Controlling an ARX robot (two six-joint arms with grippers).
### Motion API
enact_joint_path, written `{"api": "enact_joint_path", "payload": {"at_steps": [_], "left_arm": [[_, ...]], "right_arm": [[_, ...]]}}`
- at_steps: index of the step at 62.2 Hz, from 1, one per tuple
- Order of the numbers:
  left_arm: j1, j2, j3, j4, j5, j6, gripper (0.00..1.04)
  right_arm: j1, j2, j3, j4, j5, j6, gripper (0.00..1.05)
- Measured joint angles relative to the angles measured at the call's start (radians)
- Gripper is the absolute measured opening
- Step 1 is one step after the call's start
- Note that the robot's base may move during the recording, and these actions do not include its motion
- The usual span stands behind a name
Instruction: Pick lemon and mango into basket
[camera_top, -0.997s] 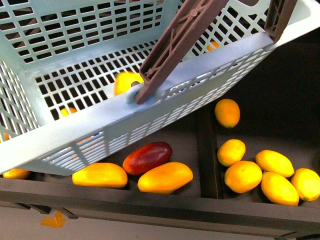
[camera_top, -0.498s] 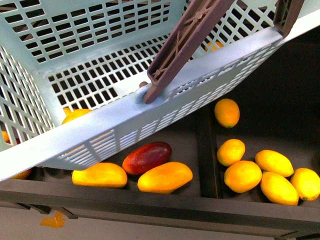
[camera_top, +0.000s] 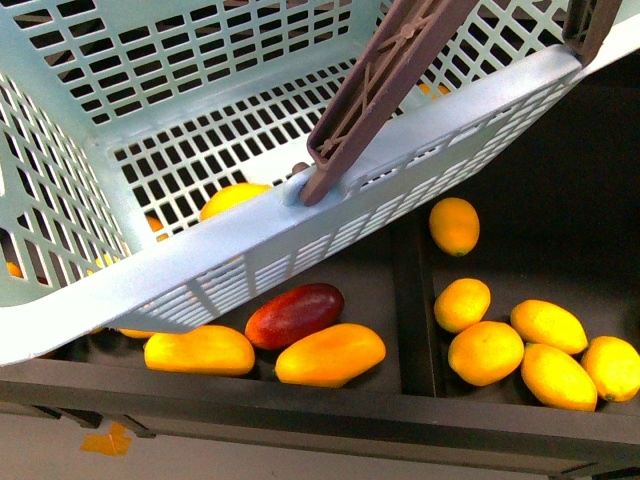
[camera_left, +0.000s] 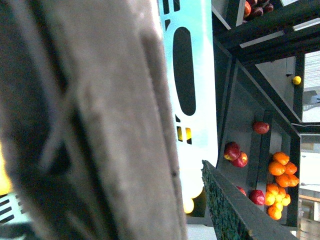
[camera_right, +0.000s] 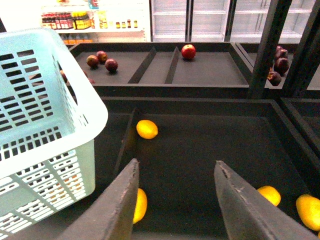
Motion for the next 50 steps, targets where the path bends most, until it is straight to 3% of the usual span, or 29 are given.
{"api": "enact_joint_path", "payload": {"at_steps": [14,18,50], "left_arm": [[0.0,0.0,0.0,0.0,-0.002,0.001,0.26],[0.0,0.0,0.0,0.0,-0.001,0.0,0.26],[-0.005,0.0,0.0,0.0,0.003,0.003,0.26]], "right_arm": [[0.0,0.0,0.0,0.0,0.0,0.0,0.9],[0.0,-0.001,0.0,0.0,0.0,0.0,0.98],[-0.003,0.0,-0.002,0.0,0.001,0.0,0.96]]}}
